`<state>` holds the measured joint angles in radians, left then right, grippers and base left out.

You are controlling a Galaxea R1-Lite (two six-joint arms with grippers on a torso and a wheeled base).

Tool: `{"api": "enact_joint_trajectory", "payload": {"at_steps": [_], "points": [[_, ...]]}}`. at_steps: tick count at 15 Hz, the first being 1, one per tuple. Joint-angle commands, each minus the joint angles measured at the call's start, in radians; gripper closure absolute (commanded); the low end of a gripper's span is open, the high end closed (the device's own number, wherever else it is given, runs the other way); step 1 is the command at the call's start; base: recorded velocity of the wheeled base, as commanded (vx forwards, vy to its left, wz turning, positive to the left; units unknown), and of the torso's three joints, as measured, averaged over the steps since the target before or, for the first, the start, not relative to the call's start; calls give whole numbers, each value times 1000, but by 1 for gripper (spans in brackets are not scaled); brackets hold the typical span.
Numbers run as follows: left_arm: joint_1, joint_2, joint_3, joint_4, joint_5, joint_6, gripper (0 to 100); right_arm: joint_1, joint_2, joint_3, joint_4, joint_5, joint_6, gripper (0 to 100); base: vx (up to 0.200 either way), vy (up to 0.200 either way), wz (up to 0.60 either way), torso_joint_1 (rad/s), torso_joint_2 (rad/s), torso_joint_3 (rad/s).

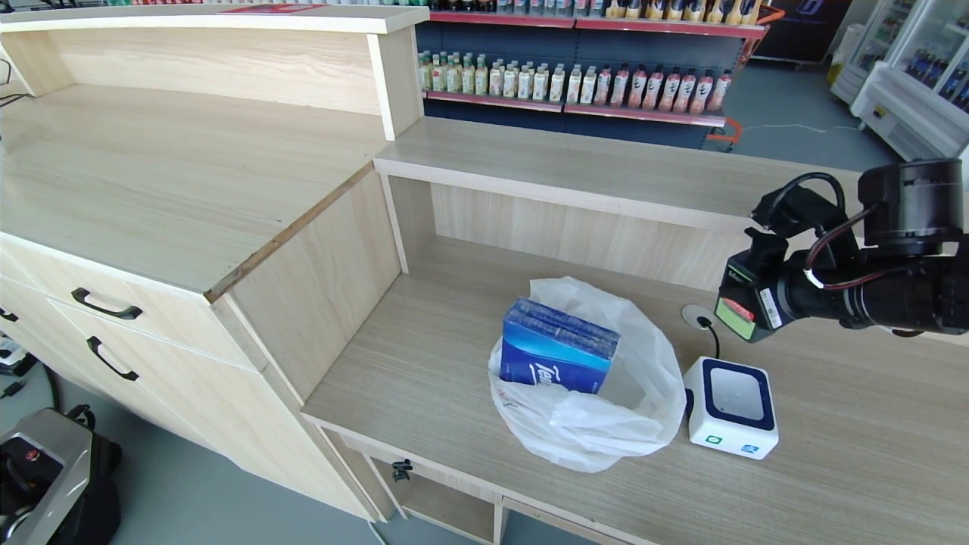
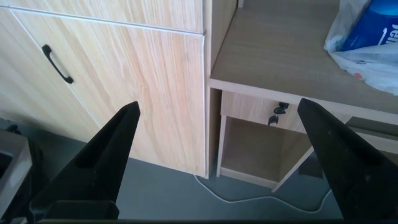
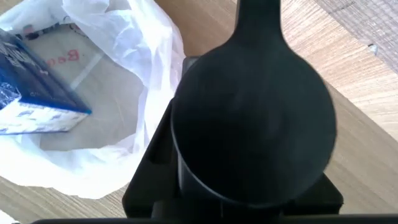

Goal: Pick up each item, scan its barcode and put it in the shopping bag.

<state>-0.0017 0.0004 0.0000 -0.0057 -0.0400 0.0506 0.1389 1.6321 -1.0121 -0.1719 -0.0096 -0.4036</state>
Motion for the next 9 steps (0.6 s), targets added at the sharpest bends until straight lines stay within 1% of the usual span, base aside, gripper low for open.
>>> {"api": "enact_joint_trajectory", "payload": {"at_steps": [1, 5, 9], "points": [[0, 0, 0, 0, 0, 0, 0, 4, -5, 9, -1, 0, -41, 100, 0, 0, 0, 0, 0, 0], [0, 0, 0, 0, 0, 0, 0, 4, -6, 17, -4, 0, -61, 100, 0, 0, 0, 0, 0, 0], [0, 0, 0, 0, 0, 0, 0, 4, -3, 14, -6, 2, -61, 100, 0, 0, 600, 1, 1, 6]]}}
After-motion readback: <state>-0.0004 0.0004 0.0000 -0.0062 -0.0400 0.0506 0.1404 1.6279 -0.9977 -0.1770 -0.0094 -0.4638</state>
